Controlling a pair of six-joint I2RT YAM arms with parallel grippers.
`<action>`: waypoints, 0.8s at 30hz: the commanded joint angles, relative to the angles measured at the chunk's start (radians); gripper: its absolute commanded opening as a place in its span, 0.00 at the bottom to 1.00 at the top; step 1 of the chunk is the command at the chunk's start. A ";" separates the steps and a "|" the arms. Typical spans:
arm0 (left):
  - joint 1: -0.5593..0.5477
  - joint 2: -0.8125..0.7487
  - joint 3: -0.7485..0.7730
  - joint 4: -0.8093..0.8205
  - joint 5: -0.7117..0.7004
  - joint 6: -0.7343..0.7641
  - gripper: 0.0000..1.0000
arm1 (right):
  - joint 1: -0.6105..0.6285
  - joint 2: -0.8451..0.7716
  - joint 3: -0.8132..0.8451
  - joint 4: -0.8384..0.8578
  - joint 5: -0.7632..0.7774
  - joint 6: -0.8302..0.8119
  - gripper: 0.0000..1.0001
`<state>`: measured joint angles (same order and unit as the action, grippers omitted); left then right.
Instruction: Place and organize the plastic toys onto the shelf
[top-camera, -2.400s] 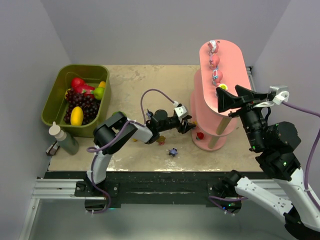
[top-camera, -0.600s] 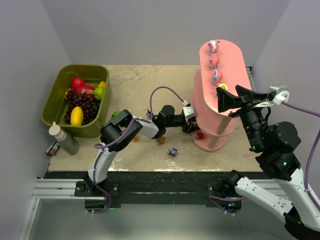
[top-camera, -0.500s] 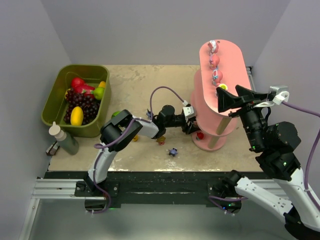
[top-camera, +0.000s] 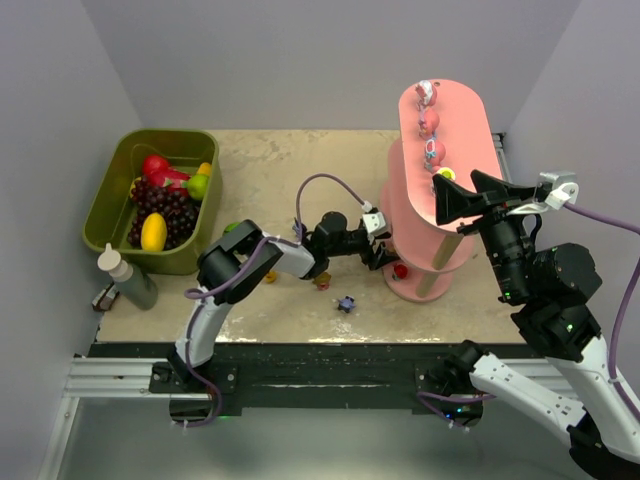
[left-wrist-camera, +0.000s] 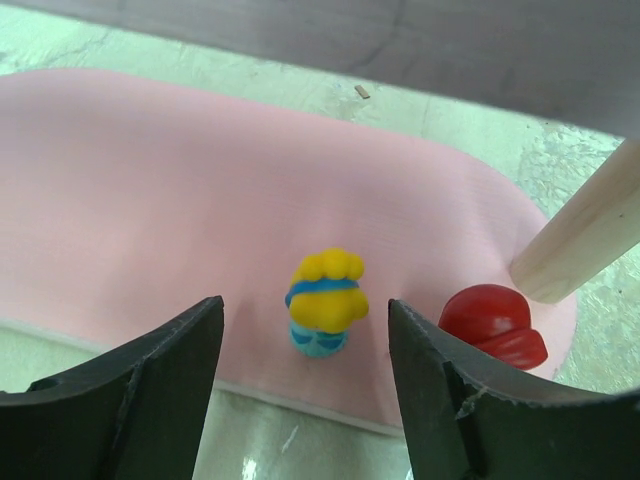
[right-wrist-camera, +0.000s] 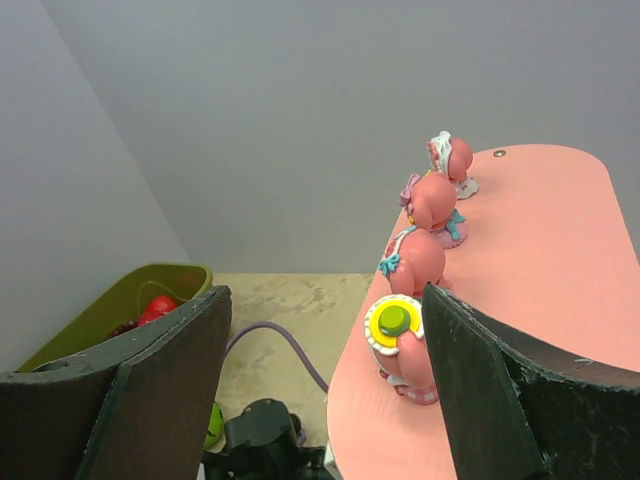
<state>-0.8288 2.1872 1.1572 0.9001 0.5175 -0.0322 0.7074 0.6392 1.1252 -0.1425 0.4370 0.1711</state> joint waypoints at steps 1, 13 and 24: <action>0.008 -0.090 -0.030 0.045 -0.065 0.028 0.71 | 0.000 0.007 0.005 0.024 0.028 -0.004 0.80; 0.010 -0.233 -0.143 -0.056 -0.280 -0.034 0.68 | 0.000 0.016 0.018 0.012 0.040 0.001 0.80; -0.004 -0.550 -0.329 -0.334 -0.675 -0.270 0.69 | 0.000 0.070 0.056 -0.037 0.032 0.045 0.81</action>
<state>-0.8272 1.7462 0.8692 0.6830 0.0463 -0.1959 0.7074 0.7082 1.1442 -0.1738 0.4686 0.1848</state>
